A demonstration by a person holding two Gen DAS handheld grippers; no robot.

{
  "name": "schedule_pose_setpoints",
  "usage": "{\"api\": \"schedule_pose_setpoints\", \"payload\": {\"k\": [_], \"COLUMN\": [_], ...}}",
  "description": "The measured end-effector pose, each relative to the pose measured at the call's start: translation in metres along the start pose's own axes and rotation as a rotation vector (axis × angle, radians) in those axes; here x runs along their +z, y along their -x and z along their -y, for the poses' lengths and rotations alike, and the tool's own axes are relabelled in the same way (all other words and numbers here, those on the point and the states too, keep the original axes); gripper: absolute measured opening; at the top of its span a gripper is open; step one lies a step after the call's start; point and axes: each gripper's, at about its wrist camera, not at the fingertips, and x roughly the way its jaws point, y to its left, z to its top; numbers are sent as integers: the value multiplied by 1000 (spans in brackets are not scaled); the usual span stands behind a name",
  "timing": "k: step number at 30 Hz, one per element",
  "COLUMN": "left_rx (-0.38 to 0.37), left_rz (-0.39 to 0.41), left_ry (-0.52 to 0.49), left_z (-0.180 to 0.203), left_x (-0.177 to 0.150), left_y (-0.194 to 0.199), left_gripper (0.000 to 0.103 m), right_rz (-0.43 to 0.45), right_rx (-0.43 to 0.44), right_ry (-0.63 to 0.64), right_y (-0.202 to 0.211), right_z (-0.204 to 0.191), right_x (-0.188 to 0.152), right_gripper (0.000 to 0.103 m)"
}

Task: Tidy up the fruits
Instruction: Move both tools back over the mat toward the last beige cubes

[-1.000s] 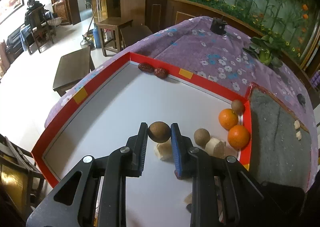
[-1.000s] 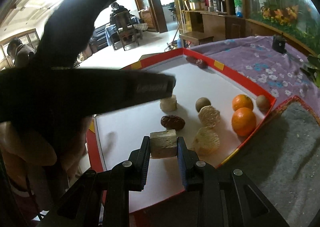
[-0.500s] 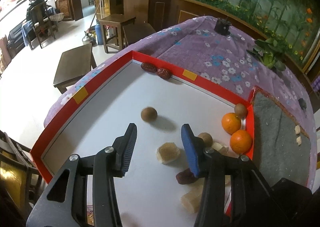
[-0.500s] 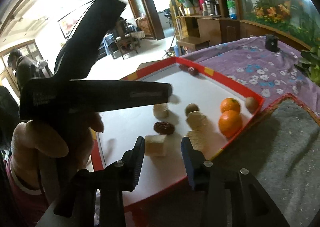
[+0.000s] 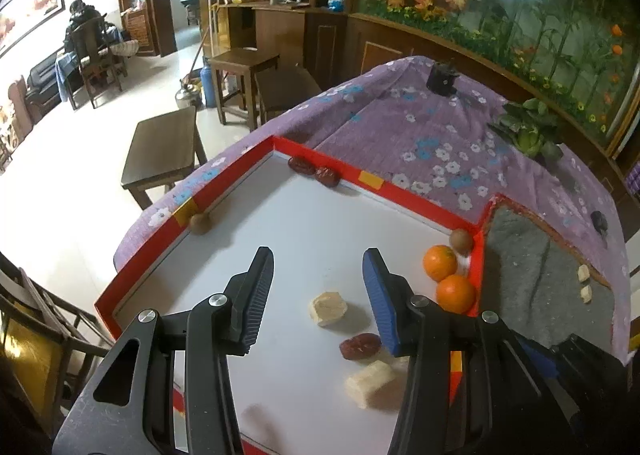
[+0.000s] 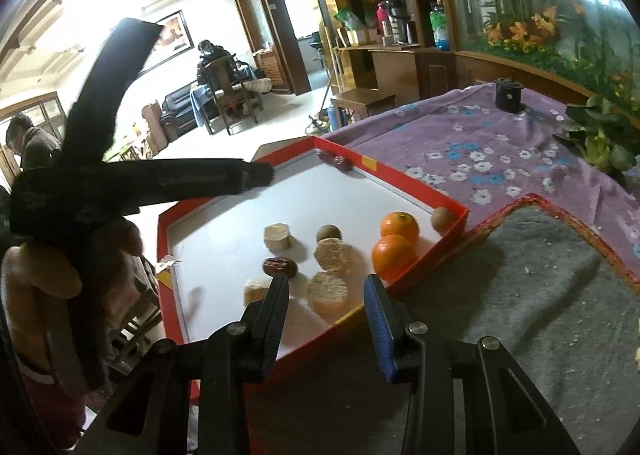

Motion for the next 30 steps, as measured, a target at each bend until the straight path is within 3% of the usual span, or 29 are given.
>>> {"api": "schedule_pose_setpoints", "payload": {"k": [2,3,4,7,13,23,30], "left_rx": [10,12,9,-7,-72,-210,-271], "left_rz": [10,12,11,-5,-3,-88,-155], "left_ry": [-1,-1,4,-5,-66,-201,-270], "left_z": [3,4,6,18,64,151,205], "left_x": [0,0,-1,-4,-7,-24,-35], "left_y": [5,6,6,5,11,-5,-26], "left_gripper": [52,63,64,64,64,64,64], "right_rz": [0,4,10,24,38,62,64], "right_rx": [7,6,5,20,-41,-184,-350], "right_ry": [1,-4,-13,-51,-84,-230,-314], "right_y": [2,3,5,11,34,87,137], "right_z": [3,5,8,18,45,114,162], "right_x": [0,1,0,-3,-19,-59,-96], "right_gripper": [37,37,37,38,40,45,45]}}
